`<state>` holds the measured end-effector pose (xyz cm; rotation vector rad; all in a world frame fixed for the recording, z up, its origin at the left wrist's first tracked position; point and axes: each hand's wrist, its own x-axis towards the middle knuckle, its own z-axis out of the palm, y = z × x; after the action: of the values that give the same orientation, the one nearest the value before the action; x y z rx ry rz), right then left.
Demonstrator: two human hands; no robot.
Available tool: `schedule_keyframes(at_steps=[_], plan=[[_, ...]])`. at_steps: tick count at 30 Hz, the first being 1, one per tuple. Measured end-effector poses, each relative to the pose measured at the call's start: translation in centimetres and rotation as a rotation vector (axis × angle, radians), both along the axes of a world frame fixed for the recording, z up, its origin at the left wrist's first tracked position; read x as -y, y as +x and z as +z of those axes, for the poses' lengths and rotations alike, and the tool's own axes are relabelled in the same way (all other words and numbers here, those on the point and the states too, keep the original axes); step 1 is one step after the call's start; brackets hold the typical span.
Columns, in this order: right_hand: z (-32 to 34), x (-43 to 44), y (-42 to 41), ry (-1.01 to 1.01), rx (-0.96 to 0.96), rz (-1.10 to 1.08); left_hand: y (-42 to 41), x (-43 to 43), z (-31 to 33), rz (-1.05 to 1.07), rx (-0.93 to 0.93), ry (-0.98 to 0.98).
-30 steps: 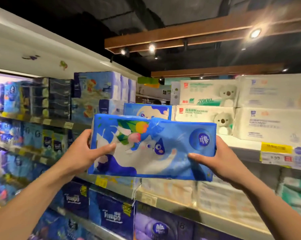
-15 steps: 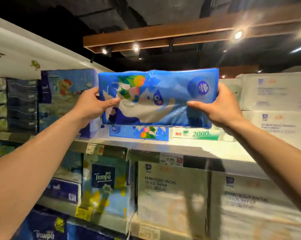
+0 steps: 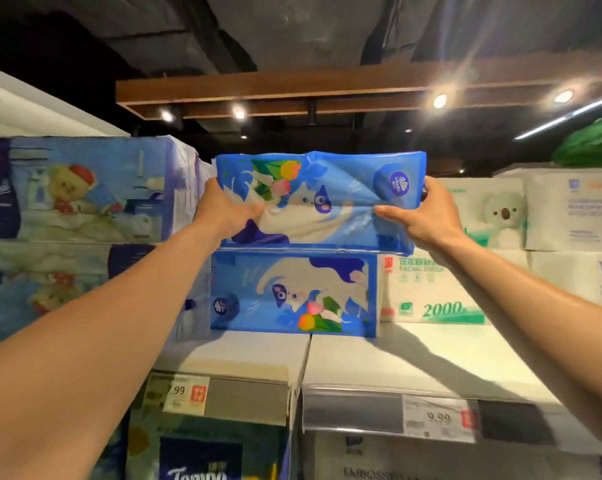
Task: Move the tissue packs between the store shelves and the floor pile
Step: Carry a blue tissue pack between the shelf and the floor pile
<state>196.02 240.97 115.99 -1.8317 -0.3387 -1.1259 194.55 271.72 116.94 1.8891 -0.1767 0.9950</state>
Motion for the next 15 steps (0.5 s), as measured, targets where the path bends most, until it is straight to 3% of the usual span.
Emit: schedule_keyframes(at_steps=[8,15], plan=[[0.2,-4.1,5.6,-0.024,-0.039,0.005,4.1,-1.7,-0.3,0.181,-0.1,0.01],[-0.9,-5.3,8.3,0.042,-0.105,0.053,5.9,-0.9,-1.5,0.434,-0.058,0.475]])
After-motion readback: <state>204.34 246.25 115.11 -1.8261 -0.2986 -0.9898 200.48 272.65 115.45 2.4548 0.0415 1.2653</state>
